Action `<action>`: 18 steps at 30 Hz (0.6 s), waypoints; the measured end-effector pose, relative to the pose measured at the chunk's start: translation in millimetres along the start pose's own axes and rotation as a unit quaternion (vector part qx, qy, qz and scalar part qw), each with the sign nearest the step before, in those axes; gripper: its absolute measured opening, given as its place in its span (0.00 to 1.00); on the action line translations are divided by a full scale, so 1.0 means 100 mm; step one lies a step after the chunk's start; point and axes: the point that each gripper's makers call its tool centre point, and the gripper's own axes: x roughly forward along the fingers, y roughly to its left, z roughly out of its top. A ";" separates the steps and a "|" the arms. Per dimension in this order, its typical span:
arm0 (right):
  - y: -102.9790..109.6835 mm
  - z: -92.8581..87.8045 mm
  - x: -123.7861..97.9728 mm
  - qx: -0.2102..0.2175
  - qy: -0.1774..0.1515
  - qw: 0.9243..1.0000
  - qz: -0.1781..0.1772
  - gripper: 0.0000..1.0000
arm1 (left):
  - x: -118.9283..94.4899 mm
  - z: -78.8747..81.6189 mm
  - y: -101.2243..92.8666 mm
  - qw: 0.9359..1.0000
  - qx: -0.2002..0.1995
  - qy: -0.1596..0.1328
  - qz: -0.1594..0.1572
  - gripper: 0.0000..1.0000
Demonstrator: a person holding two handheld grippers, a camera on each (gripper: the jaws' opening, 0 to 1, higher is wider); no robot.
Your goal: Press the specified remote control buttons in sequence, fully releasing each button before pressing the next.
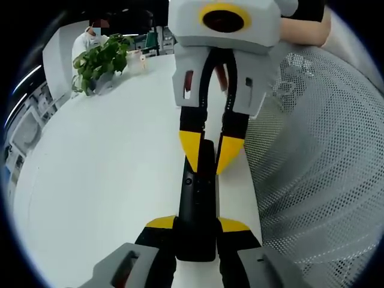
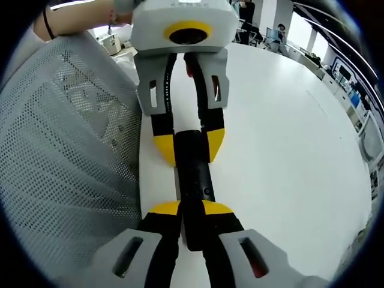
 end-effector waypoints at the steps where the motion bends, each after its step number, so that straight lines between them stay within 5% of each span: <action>1: 0.00 0.00 0.00 -0.005 0.002 1.000 -0.002 0.10 | 0.00 0.00 0.00 1.000 0.000 0.000 0.000 0.25; 8: 0.00 -0.02 0.02 -0.072 0.028 0.997 -0.015 0.11 | 0.00 0.00 0.00 1.000 0.000 0.000 0.000 0.25; 18: 0.00 -0.02 0.03 -0.102 0.040 0.994 -0.021 0.12 | 0.00 0.00 0.00 1.000 0.007 0.004 -0.002 0.25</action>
